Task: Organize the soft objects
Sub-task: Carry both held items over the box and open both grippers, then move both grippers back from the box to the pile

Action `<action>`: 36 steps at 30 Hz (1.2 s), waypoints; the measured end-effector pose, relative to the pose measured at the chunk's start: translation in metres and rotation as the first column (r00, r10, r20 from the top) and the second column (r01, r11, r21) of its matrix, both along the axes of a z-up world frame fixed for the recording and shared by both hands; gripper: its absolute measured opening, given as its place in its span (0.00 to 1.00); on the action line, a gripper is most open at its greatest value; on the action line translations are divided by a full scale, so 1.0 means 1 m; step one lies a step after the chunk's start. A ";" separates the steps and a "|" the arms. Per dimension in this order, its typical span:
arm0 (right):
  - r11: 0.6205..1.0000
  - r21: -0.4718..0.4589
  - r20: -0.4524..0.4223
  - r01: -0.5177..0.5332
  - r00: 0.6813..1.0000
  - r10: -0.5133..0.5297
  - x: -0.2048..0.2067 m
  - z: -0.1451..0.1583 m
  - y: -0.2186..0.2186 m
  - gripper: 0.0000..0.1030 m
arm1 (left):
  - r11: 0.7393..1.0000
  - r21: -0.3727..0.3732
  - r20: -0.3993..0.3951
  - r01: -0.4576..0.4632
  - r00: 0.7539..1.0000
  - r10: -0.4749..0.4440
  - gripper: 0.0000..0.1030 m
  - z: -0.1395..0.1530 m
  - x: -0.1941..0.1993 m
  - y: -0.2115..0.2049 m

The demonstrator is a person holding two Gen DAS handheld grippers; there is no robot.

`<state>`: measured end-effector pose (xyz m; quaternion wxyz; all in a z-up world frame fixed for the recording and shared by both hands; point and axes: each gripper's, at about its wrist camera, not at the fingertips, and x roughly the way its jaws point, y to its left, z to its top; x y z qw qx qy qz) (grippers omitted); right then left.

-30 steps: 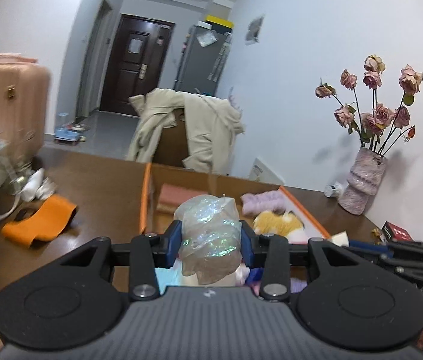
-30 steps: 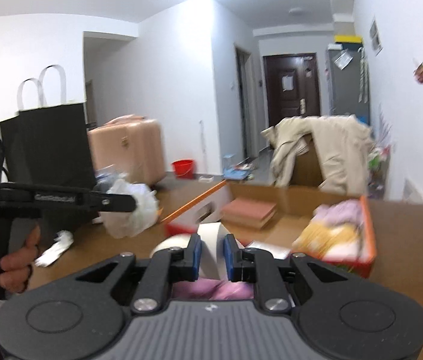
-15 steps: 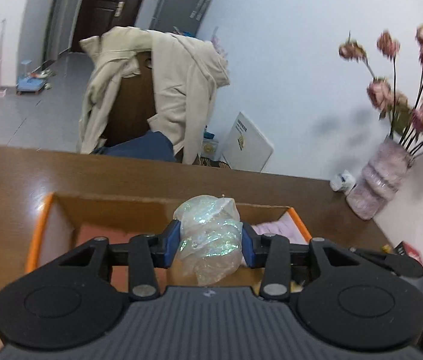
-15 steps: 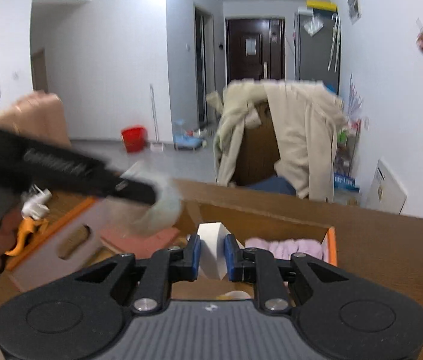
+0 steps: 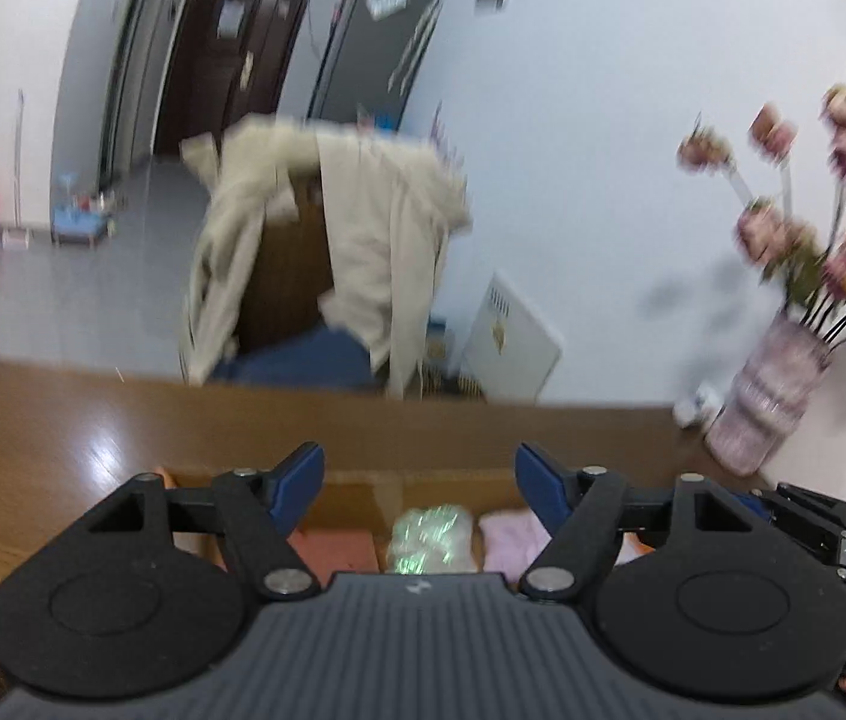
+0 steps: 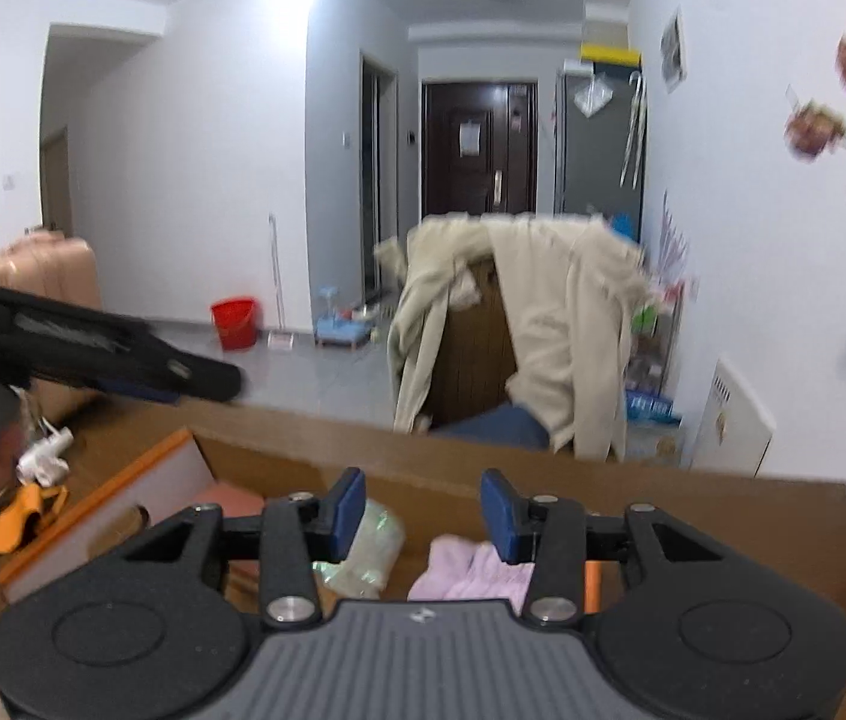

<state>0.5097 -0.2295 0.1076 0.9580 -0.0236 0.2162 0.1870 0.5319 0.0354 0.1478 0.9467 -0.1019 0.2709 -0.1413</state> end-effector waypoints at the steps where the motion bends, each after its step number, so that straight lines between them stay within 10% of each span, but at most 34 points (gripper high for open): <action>1: 1.000 0.001 0.017 -0.005 1.000 0.005 -0.009 0.009 -0.003 0.44 | 1.000 0.006 0.030 -0.006 1.000 0.006 0.73 0.012 -0.013 0.004; 15: 0.993 -0.011 0.177 -0.115 0.977 0.115 -0.176 0.073 -0.042 0.58 | 0.979 0.145 0.273 -0.140 0.957 0.097 0.79 0.066 -0.238 0.004; 24: 0.982 -0.007 0.201 -0.188 0.962 0.185 -0.273 0.045 -0.049 0.63 | 0.961 0.181 0.334 -0.209 0.932 0.140 0.93 0.011 -0.366 -0.014; 36: 0.971 0.028 0.041 -0.236 0.971 0.235 -0.334 -0.040 -0.046 0.65 | 0.946 0.191 0.226 -0.261 0.950 0.216 0.94 -0.074 -0.423 -0.027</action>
